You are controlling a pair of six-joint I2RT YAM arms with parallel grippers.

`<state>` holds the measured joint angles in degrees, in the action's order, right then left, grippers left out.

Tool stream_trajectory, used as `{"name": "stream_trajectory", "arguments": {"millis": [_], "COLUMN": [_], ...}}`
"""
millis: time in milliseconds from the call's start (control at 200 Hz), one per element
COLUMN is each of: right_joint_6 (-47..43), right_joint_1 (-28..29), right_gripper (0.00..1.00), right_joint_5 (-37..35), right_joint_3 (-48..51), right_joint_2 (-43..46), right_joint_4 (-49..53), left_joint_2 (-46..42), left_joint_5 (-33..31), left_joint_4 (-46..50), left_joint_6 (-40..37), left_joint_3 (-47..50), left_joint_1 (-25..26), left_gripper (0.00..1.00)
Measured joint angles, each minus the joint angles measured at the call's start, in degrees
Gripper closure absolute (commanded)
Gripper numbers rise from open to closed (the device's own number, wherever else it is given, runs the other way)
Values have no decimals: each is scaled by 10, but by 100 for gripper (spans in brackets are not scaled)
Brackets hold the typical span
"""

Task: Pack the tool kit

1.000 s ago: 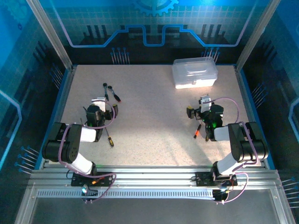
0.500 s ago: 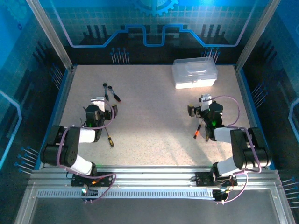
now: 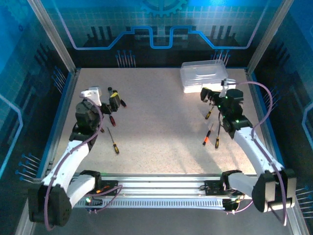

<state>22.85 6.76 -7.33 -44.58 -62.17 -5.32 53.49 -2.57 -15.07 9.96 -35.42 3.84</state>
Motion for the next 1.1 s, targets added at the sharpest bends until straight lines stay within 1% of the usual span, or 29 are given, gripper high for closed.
{"name": "stream_trajectory", "arguments": {"millis": [20,95,185,310,450,625,755,860,940,1101], "right_joint_6": [23,92,148,174,183,212,255,294,322,363], "right_joint_1": [-5,-22,-27,-27,-27,-28,-35,-37,-37,-37], "right_gripper": [0,5,7,6,5,5,9,9,11,9], "right_joint_5": [7,26,24,12,-4,-39,-60,-64,-70,-94], "right_joint_3": [10,60,86,72,37,-13,-69,-124,-167,-266], "right_joint_2": [10,43,47,39,19,-47,-116,-169,-211,-299], "right_joint_4": [-5,-13,24,91,130,153,171,174,174,192], "left_joint_2": [-9,-49,-96,-144,-161,-165,-167,-165,-156,-131], "left_joint_5": [1,20,41,57,61,61,66,76,90,136], "left_joint_4": [12,48,73,93,106,133,150,157,157,163], "left_joint_6": [20,88,161,242,305,340,354,370,386,408], "left_joint_3": [-6,-17,-8,28,60,73,73,76,80,82], "left_joint_1": [0,1,1,1,-3,-3,-3,-3,-3,-3], "left_gripper": [1,1,1,1,1,1,1,1,1,1]}}
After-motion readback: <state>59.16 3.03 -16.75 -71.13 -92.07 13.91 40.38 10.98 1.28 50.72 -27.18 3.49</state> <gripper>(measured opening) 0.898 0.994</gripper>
